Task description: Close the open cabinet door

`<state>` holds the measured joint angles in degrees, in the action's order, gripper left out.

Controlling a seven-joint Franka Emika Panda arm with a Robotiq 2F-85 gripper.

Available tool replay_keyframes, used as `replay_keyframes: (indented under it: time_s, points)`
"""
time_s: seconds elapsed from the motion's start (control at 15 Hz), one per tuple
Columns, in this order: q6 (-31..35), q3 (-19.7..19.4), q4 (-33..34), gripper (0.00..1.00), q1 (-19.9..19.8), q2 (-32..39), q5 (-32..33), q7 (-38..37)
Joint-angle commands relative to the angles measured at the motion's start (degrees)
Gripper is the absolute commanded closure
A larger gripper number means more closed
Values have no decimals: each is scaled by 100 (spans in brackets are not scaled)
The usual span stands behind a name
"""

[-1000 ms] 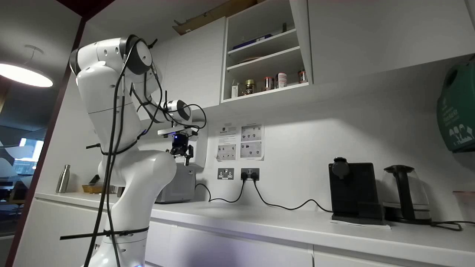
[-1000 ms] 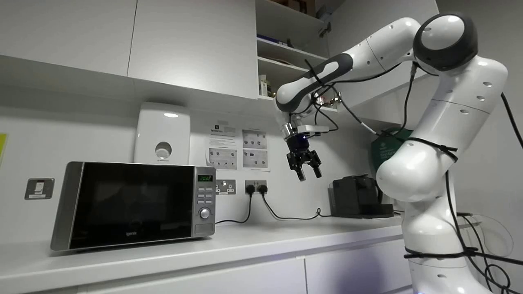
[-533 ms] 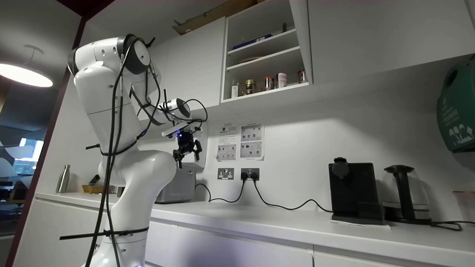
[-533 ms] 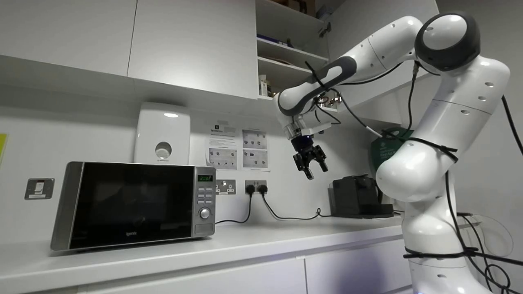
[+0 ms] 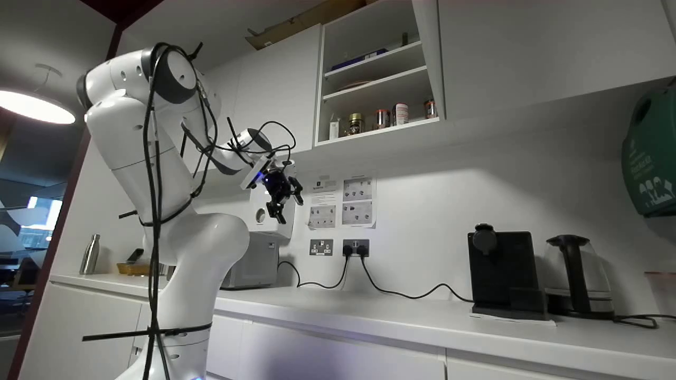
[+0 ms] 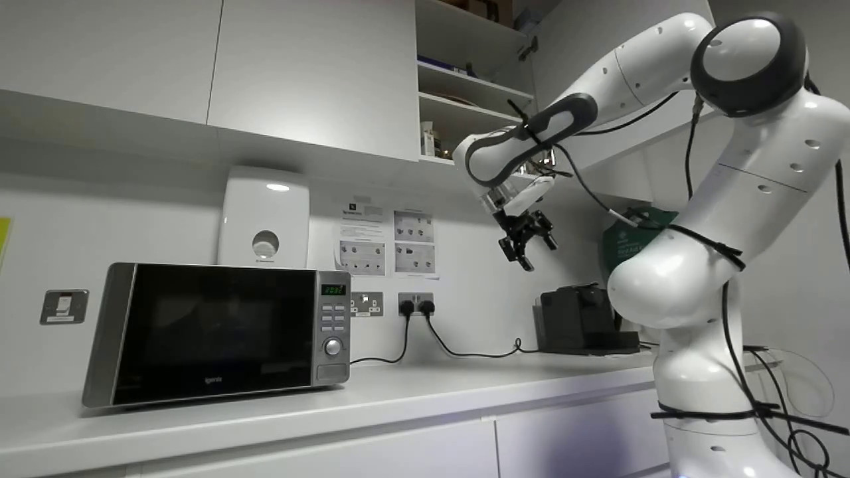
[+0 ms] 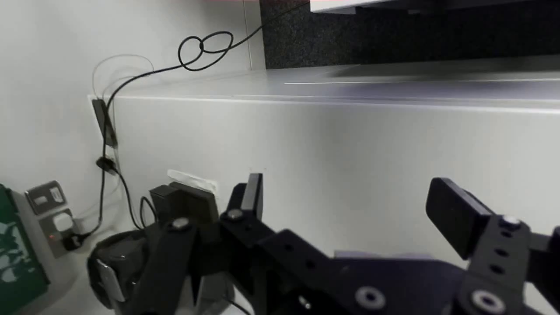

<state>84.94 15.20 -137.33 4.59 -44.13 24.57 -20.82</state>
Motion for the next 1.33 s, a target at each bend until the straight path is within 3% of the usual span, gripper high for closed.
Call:
replay_keyframes:
  time_s: [0.0, 0.4, 0.67, 1.0, 1.27]
  points:
    - [-288, -175, 117, 0, -254, -607, 30, -378]
    - [-223, -504, 399, 0, -721, -1446, -33, -632]
    - [-193, -905, 697, 0, -1068, -1756, -429, -829]
    - [282, -1451, 714, 0, -1413, -2118, -1064, -1000]
    - [1121, -1708, 562, 0, -1723, -2451, -1486, -1122]
